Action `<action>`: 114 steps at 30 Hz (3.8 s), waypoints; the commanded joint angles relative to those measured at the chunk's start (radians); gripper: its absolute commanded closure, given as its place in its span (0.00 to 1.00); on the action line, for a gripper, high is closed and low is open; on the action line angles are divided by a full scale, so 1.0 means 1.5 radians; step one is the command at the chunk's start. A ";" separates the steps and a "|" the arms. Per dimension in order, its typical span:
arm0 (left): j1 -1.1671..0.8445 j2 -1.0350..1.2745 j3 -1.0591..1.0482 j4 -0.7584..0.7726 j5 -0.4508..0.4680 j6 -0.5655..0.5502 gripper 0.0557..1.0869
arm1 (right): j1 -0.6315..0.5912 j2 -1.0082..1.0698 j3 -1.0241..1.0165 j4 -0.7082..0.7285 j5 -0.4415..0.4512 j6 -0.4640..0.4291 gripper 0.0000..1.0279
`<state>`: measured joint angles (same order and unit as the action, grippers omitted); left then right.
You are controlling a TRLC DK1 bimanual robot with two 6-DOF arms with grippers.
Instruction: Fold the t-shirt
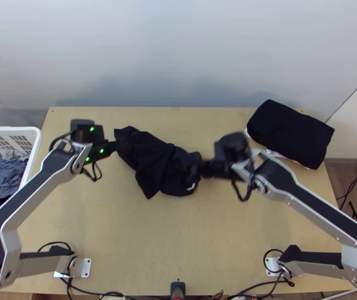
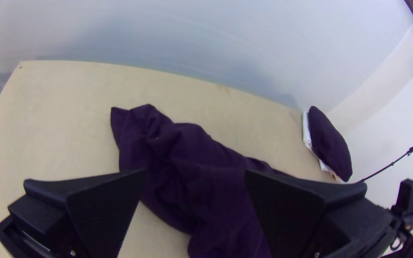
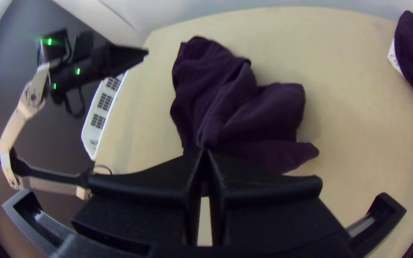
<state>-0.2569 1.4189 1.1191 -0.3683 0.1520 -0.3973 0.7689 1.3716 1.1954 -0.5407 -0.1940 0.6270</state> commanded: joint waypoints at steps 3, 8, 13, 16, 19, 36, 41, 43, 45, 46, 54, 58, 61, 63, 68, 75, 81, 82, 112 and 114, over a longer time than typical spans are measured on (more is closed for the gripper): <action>-0.023 0.134 0.116 0.010 -0.011 0.012 0.04 | 0.172 -0.015 -0.074 -0.039 -0.025 -0.005 0.97; -0.056 0.175 0.128 -0.009 -0.026 0.052 0.04 | 0.184 0.000 -0.078 -0.036 -0.025 -0.006 0.97; -0.096 0.217 0.139 -0.090 -0.032 0.103 0.04 | 0.178 0.005 -0.074 -0.031 -0.025 -0.007 0.97; -0.109 0.255 0.157 -0.129 -0.056 0.111 0.04 | 0.177 0.006 -0.075 -0.030 -0.025 -0.010 0.97; -0.118 0.274 0.171 -0.157 -0.059 0.120 0.07 | 0.176 0.005 -0.074 -0.030 -0.025 -0.013 0.97; 0.028 0.221 0.419 -0.164 -0.113 0.024 0.96 | 0.099 0.007 -0.071 -0.005 -0.024 -0.025 0.97; 0.094 0.101 0.384 -0.260 -0.107 0.020 0.96 | 0.052 0.011 -0.069 0.002 -0.024 -0.032 0.97; 0.132 0.054 0.321 -0.291 -0.100 0.051 0.96 | 0.034 0.013 -0.068 0.006 -0.025 -0.034 0.97; 0.176 0.016 0.245 -0.307 -0.099 0.085 0.96 | 0.022 0.016 -0.068 0.012 -0.025 -0.034 0.97; 0.203 0.003 0.206 -0.306 -0.099 0.105 0.96 | 0.018 0.017 -0.068 0.014 -0.024 -0.034 0.97; 0.315 -0.115 0.025 -0.334 -0.006 0.225 0.86 | 0.003 0.036 -0.065 0.031 -0.025 -0.031 0.97; 0.279 -0.106 0.031 -0.427 0.063 0.284 0.06 | 0.002 0.046 -0.057 0.033 -0.025 -0.031 0.97; 0.245 -0.100 0.055 -0.440 0.064 0.300 0.04 | 0.000 0.047 -0.050 0.033 -0.025 -0.032 0.97; 0.233 -0.087 0.089 -0.445 0.064 0.314 0.04 | -0.003 0.046 -0.048 0.032 -0.025 -0.033 0.97; 0.206 0.024 0.233 -0.387 0.064 0.249 0.05 | -0.018 0.041 -0.051 0.032 -0.025 -0.034 0.97; 0.058 0.210 0.397 -0.441 -0.066 0.237 0.17 | -0.019 0.045 -0.049 0.033 -0.025 -0.030 0.97; -0.024 0.348 0.510 -0.522 -0.098 0.238 0.18 | -0.020 0.048 -0.050 0.036 -0.025 -0.028 0.97; -0.033 0.363 0.524 -0.525 -0.099 0.237 0.18 | -0.019 0.049 -0.051 0.037 -0.025 -0.028 0.97; -0.041 0.489 0.784 -0.384 -0.206 0.145 0.97 | -0.012 0.061 -0.060 0.073 -0.025 -0.023 0.97; -0.044 0.451 0.784 -0.339 -0.206 0.117 0.97 | -0.008 0.062 -0.060 0.075 -0.025 -0.023 0.97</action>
<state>-0.3237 2.1544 2.1635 -0.9821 -0.1589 -0.1299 0.7456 1.4586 1.1110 -0.4366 -0.2317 0.5911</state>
